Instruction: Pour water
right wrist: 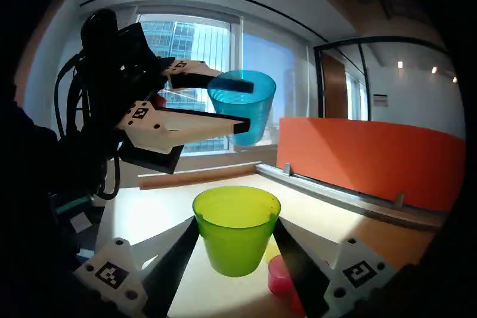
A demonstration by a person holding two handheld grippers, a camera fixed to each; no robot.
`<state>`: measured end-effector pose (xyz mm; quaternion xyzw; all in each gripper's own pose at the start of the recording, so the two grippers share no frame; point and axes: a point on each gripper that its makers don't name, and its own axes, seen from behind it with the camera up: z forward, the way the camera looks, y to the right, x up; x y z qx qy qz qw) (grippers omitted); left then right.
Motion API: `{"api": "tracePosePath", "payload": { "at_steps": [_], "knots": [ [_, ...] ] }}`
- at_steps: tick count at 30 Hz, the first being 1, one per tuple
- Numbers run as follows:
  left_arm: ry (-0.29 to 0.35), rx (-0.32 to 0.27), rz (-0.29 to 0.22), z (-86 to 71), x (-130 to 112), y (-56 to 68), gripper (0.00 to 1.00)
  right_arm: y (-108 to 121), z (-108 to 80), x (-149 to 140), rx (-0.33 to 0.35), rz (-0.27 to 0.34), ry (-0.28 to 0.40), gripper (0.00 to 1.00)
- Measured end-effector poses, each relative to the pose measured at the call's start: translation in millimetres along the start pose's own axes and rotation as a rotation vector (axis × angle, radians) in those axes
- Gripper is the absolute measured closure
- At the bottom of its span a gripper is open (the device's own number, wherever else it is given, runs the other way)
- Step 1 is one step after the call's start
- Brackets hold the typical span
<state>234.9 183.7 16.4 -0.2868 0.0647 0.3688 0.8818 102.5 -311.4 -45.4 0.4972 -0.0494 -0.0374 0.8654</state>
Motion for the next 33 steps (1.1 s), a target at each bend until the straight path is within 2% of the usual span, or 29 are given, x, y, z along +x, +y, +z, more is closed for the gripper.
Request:
{"api": "tracePosePath", "payload": {
  "at_steps": [26, 33],
  "knots": [
    [-0.005, 0.001, 0.091, 10.3, 5.7, 0.5, 0.16, 2.2, 2.5, 4.8, 0.002, -0.003, 0.007, 0.12],
    [-0.008, 0.004, 0.116, 6.7, 4.7, 1.3, 0.16, 4.2, 3.6, 4.8, 0.0, -0.004, 0.008, 0.12]
  ]
}}
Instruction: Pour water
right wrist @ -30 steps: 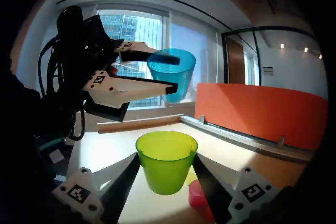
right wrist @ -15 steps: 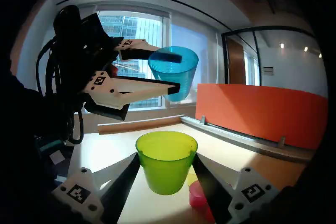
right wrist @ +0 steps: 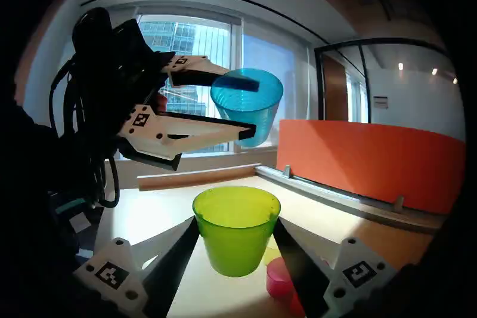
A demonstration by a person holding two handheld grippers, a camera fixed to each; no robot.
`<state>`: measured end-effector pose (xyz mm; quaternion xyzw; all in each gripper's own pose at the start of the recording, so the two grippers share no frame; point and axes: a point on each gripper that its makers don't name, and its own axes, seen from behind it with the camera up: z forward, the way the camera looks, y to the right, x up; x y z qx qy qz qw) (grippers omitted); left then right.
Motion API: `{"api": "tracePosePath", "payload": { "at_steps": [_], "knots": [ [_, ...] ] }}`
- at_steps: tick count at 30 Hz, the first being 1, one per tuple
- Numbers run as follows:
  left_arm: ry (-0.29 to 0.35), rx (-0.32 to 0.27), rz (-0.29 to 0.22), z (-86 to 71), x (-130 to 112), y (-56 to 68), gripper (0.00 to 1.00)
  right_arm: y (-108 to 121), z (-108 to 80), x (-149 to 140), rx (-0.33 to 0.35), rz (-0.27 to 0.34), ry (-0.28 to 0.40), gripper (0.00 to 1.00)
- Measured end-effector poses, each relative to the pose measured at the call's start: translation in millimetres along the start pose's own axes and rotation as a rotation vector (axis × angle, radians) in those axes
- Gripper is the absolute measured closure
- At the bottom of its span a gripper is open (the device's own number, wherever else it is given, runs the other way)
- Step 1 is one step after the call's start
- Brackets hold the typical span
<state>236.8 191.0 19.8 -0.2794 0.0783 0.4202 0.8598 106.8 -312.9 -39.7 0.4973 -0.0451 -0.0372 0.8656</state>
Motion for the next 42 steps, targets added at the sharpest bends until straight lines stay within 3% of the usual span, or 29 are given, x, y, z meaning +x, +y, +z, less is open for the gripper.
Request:
{"api": "tracePosePath", "payload": {
  "at_steps": [24, 42],
  "knots": [
    [-0.003, 0.024, 0.132, 0.7, 4.7, -1.4, 0.16, 5.5, 1.4, 5.0, -0.007, -0.005, 0.004, 0.12],
    [0.005, 0.036, 0.196, 1.8, 8.2, -5.4, 0.16, 6.3, 0.0, 4.1, -0.008, -0.009, 0.004, 0.13]
  ]
}}
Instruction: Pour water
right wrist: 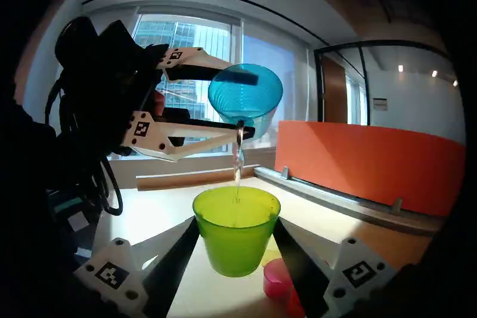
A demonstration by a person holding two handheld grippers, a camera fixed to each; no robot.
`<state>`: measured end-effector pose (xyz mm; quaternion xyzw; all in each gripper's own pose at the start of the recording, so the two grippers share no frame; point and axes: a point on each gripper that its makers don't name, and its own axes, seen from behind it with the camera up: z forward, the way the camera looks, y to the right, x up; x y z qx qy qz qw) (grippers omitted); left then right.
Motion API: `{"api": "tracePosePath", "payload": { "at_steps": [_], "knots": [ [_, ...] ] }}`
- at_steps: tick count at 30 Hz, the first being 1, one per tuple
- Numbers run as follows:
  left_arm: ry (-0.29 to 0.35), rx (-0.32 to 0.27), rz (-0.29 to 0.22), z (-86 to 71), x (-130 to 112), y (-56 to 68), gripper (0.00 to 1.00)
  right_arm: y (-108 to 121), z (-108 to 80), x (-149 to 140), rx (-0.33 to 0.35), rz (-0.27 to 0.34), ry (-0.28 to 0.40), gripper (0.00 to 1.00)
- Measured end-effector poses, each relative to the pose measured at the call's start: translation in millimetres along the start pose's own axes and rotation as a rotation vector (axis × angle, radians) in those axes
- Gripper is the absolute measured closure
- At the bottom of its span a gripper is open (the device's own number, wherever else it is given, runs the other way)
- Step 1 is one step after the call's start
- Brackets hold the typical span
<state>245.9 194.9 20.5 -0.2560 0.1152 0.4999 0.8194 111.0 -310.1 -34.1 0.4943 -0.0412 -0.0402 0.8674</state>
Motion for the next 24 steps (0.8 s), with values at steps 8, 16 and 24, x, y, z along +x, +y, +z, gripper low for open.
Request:
{"api": "tracePosePath", "payload": {
  "at_steps": [8, 16, 24],
  "knots": [
    [0.002, 0.008, 0.02, -1.6, -0.2, -2.1, 0.16, 0.3, 1.0, 1.5, -0.001, -0.002, 0.0, 0.13],
    [0.004, 0.016, 0.044, -3.1, -0.8, -4.6, 0.16, 0.3, 1.0, 0.7, -0.001, -0.005, -0.002, 0.12],
    [0.011, 0.023, 0.076, -5.4, 0.0, -6.0, 0.16, 0.6, 2.0, 2.5, -0.001, -0.008, -0.002, 0.13]
  ]
}}
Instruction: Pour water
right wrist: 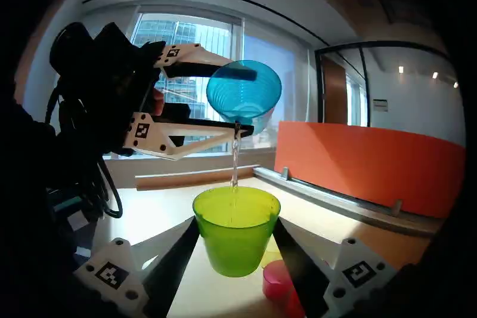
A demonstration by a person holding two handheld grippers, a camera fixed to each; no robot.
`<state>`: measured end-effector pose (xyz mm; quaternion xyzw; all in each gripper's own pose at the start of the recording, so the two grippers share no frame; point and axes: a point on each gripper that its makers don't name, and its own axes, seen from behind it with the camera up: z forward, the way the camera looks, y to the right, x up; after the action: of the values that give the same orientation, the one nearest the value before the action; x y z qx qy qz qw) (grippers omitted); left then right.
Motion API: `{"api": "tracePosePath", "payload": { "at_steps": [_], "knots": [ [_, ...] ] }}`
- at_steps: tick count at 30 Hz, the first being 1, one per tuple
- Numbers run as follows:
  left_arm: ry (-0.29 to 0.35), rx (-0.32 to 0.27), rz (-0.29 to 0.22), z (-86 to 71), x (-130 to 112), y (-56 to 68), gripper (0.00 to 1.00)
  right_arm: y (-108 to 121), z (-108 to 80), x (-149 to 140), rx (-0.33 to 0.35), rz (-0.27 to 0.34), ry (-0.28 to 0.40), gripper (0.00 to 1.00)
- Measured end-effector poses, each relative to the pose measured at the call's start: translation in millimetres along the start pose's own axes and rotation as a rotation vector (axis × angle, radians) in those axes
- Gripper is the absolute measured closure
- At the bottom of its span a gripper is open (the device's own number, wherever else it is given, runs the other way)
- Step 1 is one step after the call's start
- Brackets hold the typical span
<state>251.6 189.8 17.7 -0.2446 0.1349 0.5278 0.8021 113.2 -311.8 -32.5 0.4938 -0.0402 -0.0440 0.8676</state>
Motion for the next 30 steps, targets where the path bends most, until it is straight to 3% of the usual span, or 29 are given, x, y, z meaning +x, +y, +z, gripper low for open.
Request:
{"api": "tracePosePath", "payload": {
  "at_steps": [30],
  "knots": [
    [0.023, 0.018, 0.088, 0.2, 6.5, -1.9, 0.16, 3.2, 1.5, -0.3, -0.005, 0.0, 0.004, 0.13]
  ]
}}
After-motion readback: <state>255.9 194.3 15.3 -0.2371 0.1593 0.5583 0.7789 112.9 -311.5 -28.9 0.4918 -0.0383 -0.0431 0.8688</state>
